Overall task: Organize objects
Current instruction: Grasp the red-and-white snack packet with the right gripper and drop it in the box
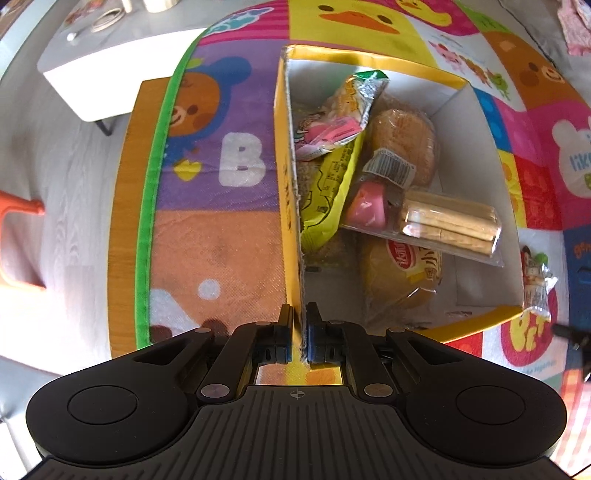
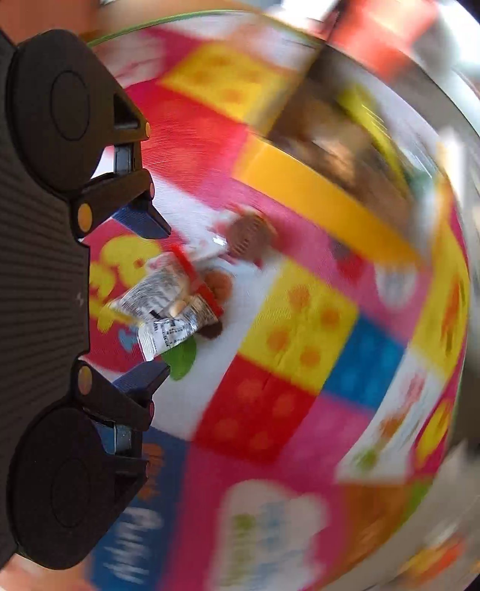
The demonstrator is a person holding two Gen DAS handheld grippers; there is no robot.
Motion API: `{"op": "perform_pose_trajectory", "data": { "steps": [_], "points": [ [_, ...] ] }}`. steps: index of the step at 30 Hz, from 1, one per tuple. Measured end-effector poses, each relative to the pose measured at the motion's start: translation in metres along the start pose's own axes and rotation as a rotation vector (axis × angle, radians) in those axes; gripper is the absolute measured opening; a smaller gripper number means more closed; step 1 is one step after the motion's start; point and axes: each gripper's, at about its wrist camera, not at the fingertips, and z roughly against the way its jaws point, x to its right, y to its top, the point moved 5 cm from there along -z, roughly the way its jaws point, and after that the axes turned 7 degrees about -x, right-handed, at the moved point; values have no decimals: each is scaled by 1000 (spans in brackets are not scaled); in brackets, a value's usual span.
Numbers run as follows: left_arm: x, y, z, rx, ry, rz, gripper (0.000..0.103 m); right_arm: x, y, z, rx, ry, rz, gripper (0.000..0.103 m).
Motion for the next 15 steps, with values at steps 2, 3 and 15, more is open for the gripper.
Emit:
{"op": "perform_pose_trajectory", "data": {
  "steps": [2, 3, 15],
  "points": [
    [-1, -2, 0, 9, -8, 27, 9, -6, -2, -8, -11, -12, 123, 74],
    [-2, -2, 0, 13, -13, 41, 9, -7, -1, -13, -17, -16, 173, 73],
    [-4, -2, 1, 12, -21, 79, 9, 0, 15, -44, -100, 75, 14, 55]
  ]
}}
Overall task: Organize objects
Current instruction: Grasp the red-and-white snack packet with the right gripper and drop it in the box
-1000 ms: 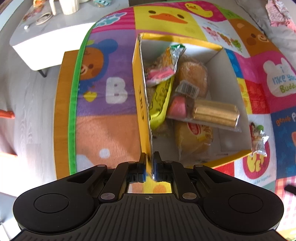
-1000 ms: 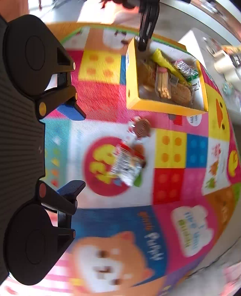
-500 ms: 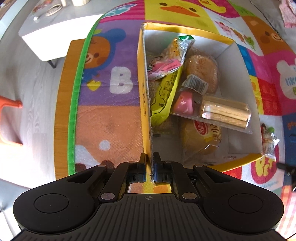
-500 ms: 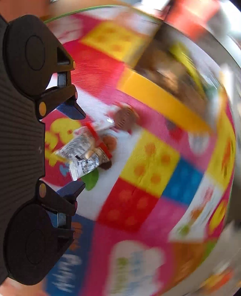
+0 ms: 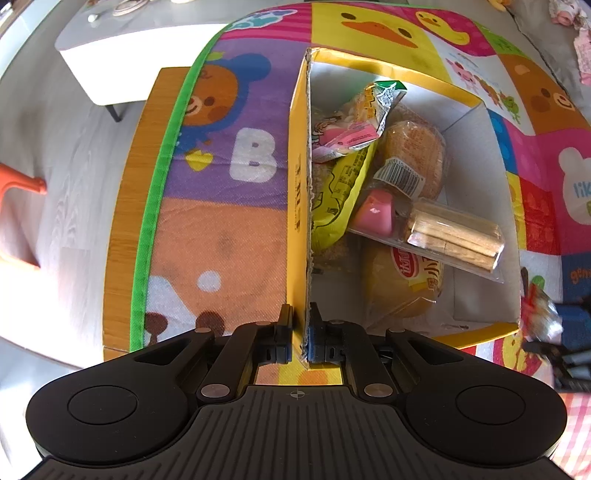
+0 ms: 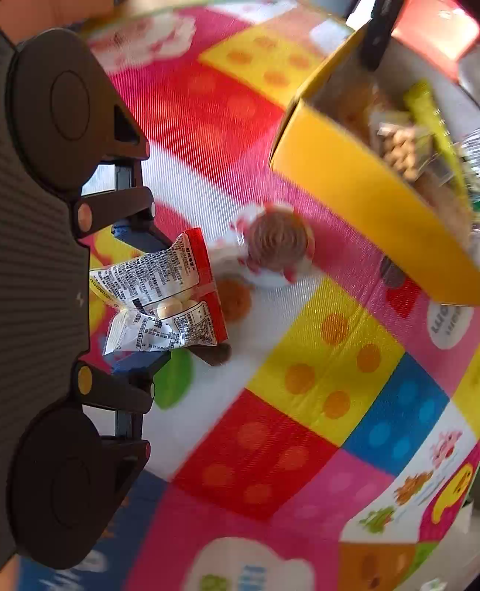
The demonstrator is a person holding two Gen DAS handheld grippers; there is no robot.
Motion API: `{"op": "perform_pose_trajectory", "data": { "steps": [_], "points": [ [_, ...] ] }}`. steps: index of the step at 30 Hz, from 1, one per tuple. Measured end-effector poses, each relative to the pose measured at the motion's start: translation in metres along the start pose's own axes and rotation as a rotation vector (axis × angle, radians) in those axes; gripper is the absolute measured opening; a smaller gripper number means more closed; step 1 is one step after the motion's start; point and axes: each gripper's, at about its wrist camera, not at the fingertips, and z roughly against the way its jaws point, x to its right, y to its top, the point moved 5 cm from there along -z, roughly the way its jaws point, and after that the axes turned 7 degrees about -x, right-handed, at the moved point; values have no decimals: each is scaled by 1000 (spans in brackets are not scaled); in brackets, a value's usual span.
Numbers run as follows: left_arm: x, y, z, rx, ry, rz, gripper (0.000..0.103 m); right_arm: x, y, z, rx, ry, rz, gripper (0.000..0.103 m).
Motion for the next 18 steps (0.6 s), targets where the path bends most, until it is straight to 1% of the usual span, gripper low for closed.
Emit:
{"op": "perform_pose_trajectory", "data": {
  "steps": [3, 7, 9, 14, 18],
  "points": [
    [2, -1, 2, 0, 10, -20, 9, -13, -14, 33, 57, 37, -68, 55],
    [5, -3, 4, -14, 19, -55, 9, -24, -38, 91, 119, 131, -248, 55],
    [5, -4, 5, -19, 13, -69, 9, -34, -48, 121, 143, 143, -315, 55],
    [2, -4, 4, -21, -15, -96, 9, -66, -58, 191, 208, 164, -382, 55],
    [2, -7, 4, -29, -11, -134, 10, -84, -53, 230, 257, 215, -450, 55]
  ]
}}
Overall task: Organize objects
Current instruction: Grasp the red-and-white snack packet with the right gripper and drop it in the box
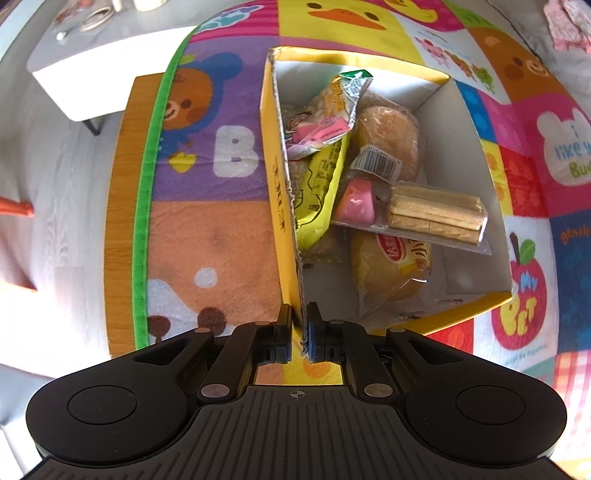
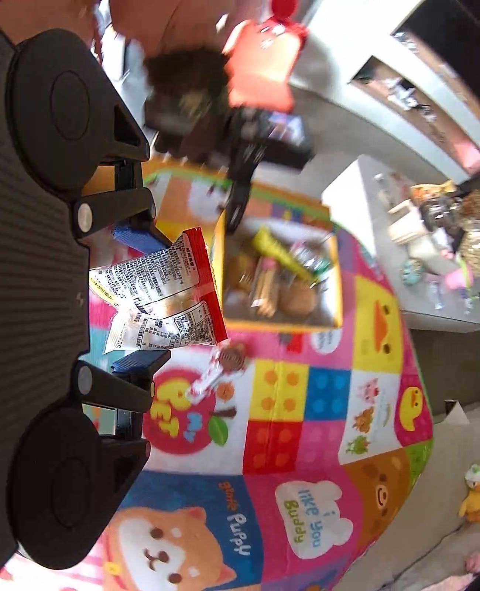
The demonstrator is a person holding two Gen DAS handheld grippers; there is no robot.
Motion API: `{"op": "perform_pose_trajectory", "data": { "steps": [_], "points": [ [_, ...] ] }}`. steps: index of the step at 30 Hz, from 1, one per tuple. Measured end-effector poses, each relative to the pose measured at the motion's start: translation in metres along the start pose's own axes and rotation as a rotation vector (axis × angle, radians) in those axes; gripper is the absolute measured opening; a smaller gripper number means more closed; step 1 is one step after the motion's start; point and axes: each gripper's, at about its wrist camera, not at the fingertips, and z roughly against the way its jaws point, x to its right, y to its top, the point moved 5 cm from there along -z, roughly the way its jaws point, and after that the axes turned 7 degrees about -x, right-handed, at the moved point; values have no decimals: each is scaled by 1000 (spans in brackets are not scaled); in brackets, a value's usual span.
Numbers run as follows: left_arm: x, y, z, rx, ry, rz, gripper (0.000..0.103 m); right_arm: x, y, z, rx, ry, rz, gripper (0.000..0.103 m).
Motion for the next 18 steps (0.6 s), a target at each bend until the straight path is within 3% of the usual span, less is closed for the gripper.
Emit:
{"op": "perform_pose_trajectory", "data": {
  "steps": [6, 18],
  "points": [
    [0, -4, 1, -13, -5, -22, 10, -28, 5, 15, 52, 8, -91, 55],
    [-10, -7, 6, 3, -48, -31, 10, -64, 1, -1, 0, -44, -58, 55]
  ]
}}
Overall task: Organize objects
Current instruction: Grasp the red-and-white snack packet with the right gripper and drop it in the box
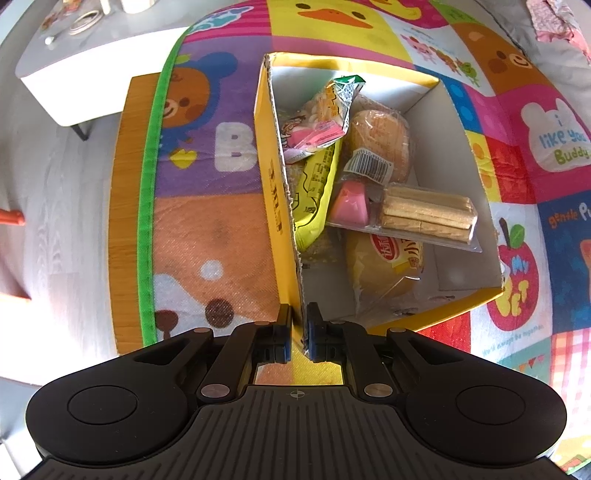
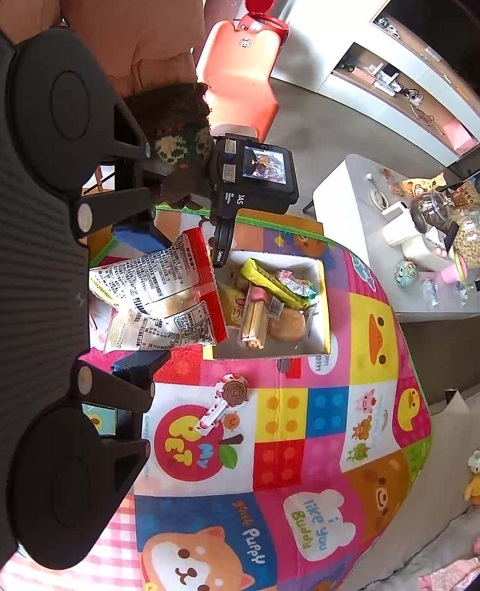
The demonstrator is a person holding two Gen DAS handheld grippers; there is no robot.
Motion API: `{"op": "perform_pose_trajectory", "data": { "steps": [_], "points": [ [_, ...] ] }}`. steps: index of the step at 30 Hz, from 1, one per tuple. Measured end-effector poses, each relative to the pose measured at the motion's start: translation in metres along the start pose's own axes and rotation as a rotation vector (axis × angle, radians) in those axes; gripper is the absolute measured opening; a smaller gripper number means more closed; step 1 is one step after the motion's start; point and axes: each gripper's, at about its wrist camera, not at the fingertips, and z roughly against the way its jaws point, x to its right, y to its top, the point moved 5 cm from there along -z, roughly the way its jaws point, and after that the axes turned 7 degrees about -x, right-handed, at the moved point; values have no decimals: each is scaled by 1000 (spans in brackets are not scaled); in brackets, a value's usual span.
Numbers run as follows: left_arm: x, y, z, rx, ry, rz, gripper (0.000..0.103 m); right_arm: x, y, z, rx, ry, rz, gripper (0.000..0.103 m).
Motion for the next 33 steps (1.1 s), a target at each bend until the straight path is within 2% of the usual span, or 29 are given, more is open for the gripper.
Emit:
{"op": "perform_pose_trajectory", "data": {
  "steps": [9, 14, 16, 17, 20, 24, 27, 30, 33],
  "points": [
    [-3, -2, 1, 10, -21, 11, 10, -16, 15, -17, -22, 6, -7, 55],
    [-4, -2, 1, 8, -18, 11, 10, -25, 43, -18, 40, 33, -38, 56],
    [-4, -3, 2, 8, -19, 14, 10, -27, 55, -15, 101, 63, -51, 60],
    [-5, -3, 2, 9, -21, 15, 10, -27, 59, -15, 110, 67, -58, 68],
    [-6, -3, 2, 10, -27, 20, 10, -27, 66, -15, 135, 48, -56, 71],
    [-6, -3, 2, 10, -29, 28, 10, -3, 54, -18, 127, -2, -82, 71],
    [-7, -3, 2, 12, -30, 29, 10, 24, 34, -27, 103, -118, -65, 72],
    [-6, -3, 3, 12, -25, 38, 10, 53, 5, -43, 38, -216, -28, 72],
    [-5, -3, 3, 10, -13, 52, 10, 83, -20, -59, -31, -233, -41, 72]
  ]
}}
